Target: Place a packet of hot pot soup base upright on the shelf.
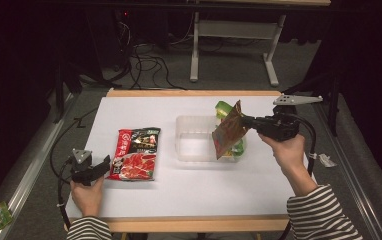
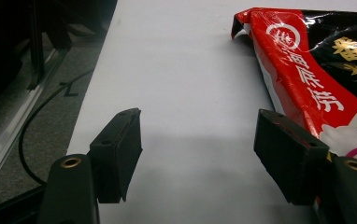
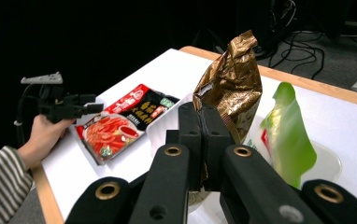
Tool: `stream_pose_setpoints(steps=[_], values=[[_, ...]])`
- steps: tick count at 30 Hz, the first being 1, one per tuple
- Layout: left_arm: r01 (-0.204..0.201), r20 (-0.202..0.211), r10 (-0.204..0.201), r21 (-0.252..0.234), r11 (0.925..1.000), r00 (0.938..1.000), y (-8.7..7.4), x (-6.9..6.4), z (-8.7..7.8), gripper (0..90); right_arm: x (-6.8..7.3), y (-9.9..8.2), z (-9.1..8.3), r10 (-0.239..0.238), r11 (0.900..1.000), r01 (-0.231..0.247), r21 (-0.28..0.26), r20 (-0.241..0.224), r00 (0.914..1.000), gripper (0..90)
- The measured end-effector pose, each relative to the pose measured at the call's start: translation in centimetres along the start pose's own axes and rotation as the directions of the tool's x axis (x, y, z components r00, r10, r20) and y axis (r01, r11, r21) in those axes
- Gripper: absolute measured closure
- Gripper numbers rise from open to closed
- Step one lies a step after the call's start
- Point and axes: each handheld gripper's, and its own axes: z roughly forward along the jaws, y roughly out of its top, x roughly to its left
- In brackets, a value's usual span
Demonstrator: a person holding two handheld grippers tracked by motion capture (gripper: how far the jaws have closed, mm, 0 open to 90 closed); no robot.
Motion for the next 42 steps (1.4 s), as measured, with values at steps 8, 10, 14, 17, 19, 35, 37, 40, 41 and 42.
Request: stream_pose_setpoints(steps=[8, 10, 14, 17, 19, 35, 37, 40, 41, 42], values=[[0.006, -0.003, -0.006, -0.004, 1.0, 1.0, 0.0, 0.0, 0.0, 32.5, -0.6, 0.8, 2.0, 0.025, 0.9996, -0.025, 0.016, 0.029, 0.9993, 90.0], [0.002, -0.004, -0.002, -0.001, 1.0, 1.0, 0.0, 0.0, 0.0, 32.5, -0.7, 0.9, 2.4, 0.026, 0.9995, -0.027, 0.02, 0.037, 0.999, 90.0], [0.001, -0.002, -0.001, 0.0, 1.0, 1.0, 0.0, 0.0, 0.0, 32.5, -0.9, 1.0, 3.2, 0.034, 0.999, -0.035, 0.026, 0.057, 0.9978, 90.0], [0.001, -0.001, -0.001, 0.0, 1.0, 1.0, 0.0, 0.0, 0.0, 32.5, -1.1, 1.1, 3.7, 0.041, 0.9986, -0.044, 0.031, 0.073, 0.9965, 90.0], [0.001, -0.001, -0.001, -0.001, 1.0, 1.0, 0.0, 0.0, 0.0, 32.5, -1.4, 1.1, 4.0, 0.048, 0.9981, -0.051, 0.034, 0.082, 0.9955, 90.0], [0.007, -0.002, -0.007, -0.009, 0.9999, 1.0, 0.0, 0.0, 0.0, 32.4, -1.7, 0.7, 4.2, 0.063, 0.9979, -0.064, 0.004, 0.127, 0.9899, 90.0], [0.013, 0.0, -0.013, -0.01, 0.9999, 0.9999, 0.0, 0.0, 0.0, 32.4, -1.7, 0.7, 4.1, 0.057, 0.9983, -0.058, 0.005, 0.139, 0.9886, 90.0], [0.013, 0.0, -0.013, -0.013, 0.9998, 0.9999, 0.0, 0.0, 0.0, 32.4, -1.5, 0.7, 4.1, 0.048, 0.9987, -0.05, 0.007, 0.15, 0.9875, 90.0], [0.014, 0.0, -0.014, -0.013, 0.9998, 0.9999, 0.0, 0.0, 0.0, 32.4, -1.4, 0.7, 4.2, 0.049, 0.9987, -0.051, 0.004, 0.151, 0.9874, 90.0], [0.015, 0.0, -0.015, -0.014, 0.9998, 0.9999, 0.0, 0.0, 0.0, 32.4, -1.3, 0.8, 4.2, 0.051, 0.9987, -0.052, 0.002, 0.147, 0.9878, 90.0]])
